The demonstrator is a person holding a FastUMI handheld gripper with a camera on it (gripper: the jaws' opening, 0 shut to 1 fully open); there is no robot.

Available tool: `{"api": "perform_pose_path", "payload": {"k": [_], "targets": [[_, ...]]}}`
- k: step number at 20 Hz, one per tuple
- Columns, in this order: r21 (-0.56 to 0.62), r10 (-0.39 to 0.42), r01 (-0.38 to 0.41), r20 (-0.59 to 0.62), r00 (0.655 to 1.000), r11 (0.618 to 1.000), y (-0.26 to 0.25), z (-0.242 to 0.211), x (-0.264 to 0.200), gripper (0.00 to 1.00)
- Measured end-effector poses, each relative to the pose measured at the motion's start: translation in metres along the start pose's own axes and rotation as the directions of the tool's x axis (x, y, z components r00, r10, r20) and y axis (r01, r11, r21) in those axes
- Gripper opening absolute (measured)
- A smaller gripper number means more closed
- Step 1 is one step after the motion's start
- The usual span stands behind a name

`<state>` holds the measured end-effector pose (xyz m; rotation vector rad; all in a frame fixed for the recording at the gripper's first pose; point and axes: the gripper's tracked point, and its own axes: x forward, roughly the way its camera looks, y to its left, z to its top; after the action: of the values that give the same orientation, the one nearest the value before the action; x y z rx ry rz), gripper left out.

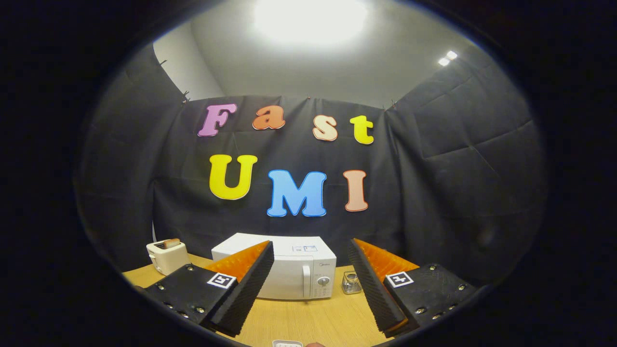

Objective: Open the microwave, put the food inside, and close the microwave door.

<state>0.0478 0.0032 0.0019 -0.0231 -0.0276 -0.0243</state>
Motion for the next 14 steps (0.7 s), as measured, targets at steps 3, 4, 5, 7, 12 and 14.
{"api": "perform_pose_path", "payload": {"k": [3, 4, 5, 7, 12, 14], "targets": [[0.013, 0.005, -0.005, -0.03, 1.0, 1.0, -0.003, -0.016, 0.026, 0.97], [0.012, 0.007, -0.006, -0.043, 0.999, 1.0, -0.005, -0.022, 0.037, 0.97], [0.011, 0.013, -0.013, -0.058, 0.998, 1.0, -0.004, -0.03, 0.047, 0.97], [0.012, 0.032, -0.031, -0.087, 0.996, 0.999, -0.003, -0.044, 0.066, 0.97], [0.02, 0.056, -0.054, -0.137, 0.989, 0.998, -0.006, -0.076, 0.116, 0.97], [0.026, 0.064, -0.061, -0.155, 0.986, 0.998, -0.005, -0.088, 0.133, 0.97]]}}
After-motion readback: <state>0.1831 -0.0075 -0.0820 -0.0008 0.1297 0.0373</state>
